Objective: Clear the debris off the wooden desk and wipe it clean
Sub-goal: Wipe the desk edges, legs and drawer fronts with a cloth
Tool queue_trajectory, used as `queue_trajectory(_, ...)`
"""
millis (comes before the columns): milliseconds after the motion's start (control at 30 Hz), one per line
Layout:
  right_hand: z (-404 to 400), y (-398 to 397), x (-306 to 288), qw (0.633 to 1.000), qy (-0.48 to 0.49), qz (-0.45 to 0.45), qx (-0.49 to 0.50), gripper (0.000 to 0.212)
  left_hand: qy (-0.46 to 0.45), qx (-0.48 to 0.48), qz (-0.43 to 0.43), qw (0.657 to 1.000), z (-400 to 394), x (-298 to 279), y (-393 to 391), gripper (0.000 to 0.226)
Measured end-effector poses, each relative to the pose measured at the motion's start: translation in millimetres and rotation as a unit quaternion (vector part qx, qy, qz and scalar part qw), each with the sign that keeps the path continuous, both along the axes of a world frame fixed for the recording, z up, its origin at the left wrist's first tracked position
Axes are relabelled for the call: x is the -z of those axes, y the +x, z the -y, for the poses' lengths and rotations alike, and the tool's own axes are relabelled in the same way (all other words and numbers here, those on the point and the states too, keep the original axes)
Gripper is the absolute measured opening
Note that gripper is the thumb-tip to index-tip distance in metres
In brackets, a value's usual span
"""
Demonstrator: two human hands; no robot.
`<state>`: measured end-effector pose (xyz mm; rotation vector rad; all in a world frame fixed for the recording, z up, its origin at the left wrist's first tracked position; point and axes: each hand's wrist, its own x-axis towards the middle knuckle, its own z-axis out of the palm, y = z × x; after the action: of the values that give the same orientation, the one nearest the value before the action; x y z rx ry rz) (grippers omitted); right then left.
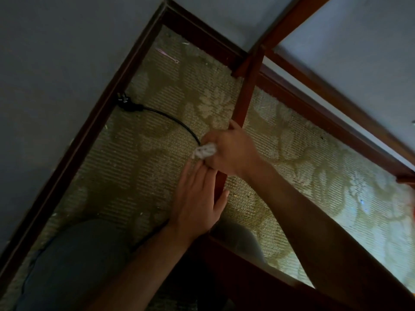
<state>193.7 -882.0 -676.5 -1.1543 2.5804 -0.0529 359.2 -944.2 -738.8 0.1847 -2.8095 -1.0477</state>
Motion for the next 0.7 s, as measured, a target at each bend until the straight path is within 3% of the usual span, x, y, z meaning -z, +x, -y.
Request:
queue_trajectory(100,-2,-11,7,0.994,-0.056,-0.094,0.023,0.039,-0.011,-0.001,0.002,1.000,1,-3,1,0.074)
queue_trajectory(200,3,-32,10,0.968,-0.154,-0.147,0.135,0.023,-0.049,0.017,0.002,0.999,4,-4,-3,0.076)
queue_trajectory(300,10,-25,13,0.980,-0.101,-0.118,0.126,0.022,-0.042,0.001,0.005,0.999,3,-3,-3,0.085)
queue_trajectory(400,6,0,-5,0.995,-0.043,0.017,0.091,0.035,0.011,-0.045,-0.002,0.999,1,-2,0,0.093)
queue_trajectory(500,-3,12,-20,0.977,-0.111,0.101,0.149,0.036,0.020,-0.043,-0.020,0.999,0,-1,1,0.091)
queue_trajectory(567,-10,12,-26,0.944,-0.216,0.026,0.247,0.027,0.019,-0.027,-0.019,0.999,1,1,-1,0.094)
queue_trajectory(633,-16,2,-29,0.877,-0.312,-0.054,0.361,0.034,0.029,-0.006,-0.018,0.999,2,2,-3,0.091)
queue_trajectory(700,-13,-14,-26,0.818,-0.366,-0.023,0.444,0.039,0.022,0.027,-0.018,0.999,1,4,-5,0.084)
